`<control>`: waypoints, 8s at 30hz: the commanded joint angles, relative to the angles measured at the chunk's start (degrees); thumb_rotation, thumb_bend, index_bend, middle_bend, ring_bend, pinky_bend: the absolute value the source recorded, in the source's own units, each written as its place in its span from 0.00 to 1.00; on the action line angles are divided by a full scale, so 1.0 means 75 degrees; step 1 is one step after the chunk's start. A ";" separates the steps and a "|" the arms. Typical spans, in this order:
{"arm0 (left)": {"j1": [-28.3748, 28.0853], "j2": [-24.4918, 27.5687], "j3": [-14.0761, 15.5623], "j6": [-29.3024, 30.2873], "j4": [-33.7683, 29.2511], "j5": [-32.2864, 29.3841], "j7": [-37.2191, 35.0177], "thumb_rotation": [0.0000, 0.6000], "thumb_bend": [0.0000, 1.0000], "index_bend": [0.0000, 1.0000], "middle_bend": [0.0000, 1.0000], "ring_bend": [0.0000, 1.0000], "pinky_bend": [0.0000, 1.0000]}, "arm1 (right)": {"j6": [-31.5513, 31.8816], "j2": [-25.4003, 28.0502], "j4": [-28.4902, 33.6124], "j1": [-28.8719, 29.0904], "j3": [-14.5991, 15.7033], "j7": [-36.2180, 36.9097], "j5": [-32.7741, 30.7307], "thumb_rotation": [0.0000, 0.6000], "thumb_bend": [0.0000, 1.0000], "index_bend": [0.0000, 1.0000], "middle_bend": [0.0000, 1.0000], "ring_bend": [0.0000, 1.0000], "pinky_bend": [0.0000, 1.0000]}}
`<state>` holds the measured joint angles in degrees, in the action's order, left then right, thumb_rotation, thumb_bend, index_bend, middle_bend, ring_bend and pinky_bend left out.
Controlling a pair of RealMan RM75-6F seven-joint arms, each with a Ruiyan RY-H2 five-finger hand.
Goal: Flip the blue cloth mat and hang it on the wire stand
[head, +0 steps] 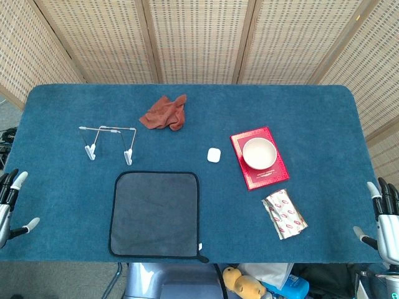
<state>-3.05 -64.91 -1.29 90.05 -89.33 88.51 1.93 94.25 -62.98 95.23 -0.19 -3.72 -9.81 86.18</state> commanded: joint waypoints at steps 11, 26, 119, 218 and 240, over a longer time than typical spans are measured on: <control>-0.0815 -0.0346 0.0113 -0.0894 0.0918 0.0809 -0.0124 1.00 0.14 0.00 0.00 0.00 0.00 | -0.0097 0.0080 0.0125 -0.0032 -0.0048 0.0184 -0.0014 1.00 0.00 0.00 0.00 0.00 0.00; -0.2973 -0.3317 0.1150 -0.0552 0.7233 0.3671 -0.3222 1.00 0.25 0.27 0.00 0.00 0.00 | -0.0274 0.0082 0.0331 0.0005 -0.0204 -0.0087 -0.0299 1.00 0.00 0.00 0.00 0.00 0.00; -0.3733 -0.5442 0.2895 -0.0004 1.0693 0.3075 -0.3540 1.00 0.67 0.46 0.00 0.00 0.00 | -0.0598 0.0519 0.0771 -0.0064 -0.0046 0.0498 -0.0132 1.00 0.00 0.00 0.00 0.00 0.00; -0.7484 -0.6104 0.2808 -0.0821 0.9488 0.3595 -0.2404 1.00 0.61 0.54 0.00 0.00 0.04 | -0.0767 0.0906 0.0823 -0.0099 -0.0176 0.1311 -0.0501 1.00 0.00 0.00 0.00 0.00 0.00; -0.7623 -0.6318 0.2572 -0.1555 0.9223 0.3250 -0.2136 1.00 0.48 0.00 0.00 0.00 0.05 | -0.0753 0.0987 0.0842 -0.0151 -0.0144 0.1443 -0.0492 1.00 0.00 0.00 0.00 0.00 0.00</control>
<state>-60.23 -112.60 18.20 78.06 -19.84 113.07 -14.17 88.61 -55.58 101.55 -1.33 -4.80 1.02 82.50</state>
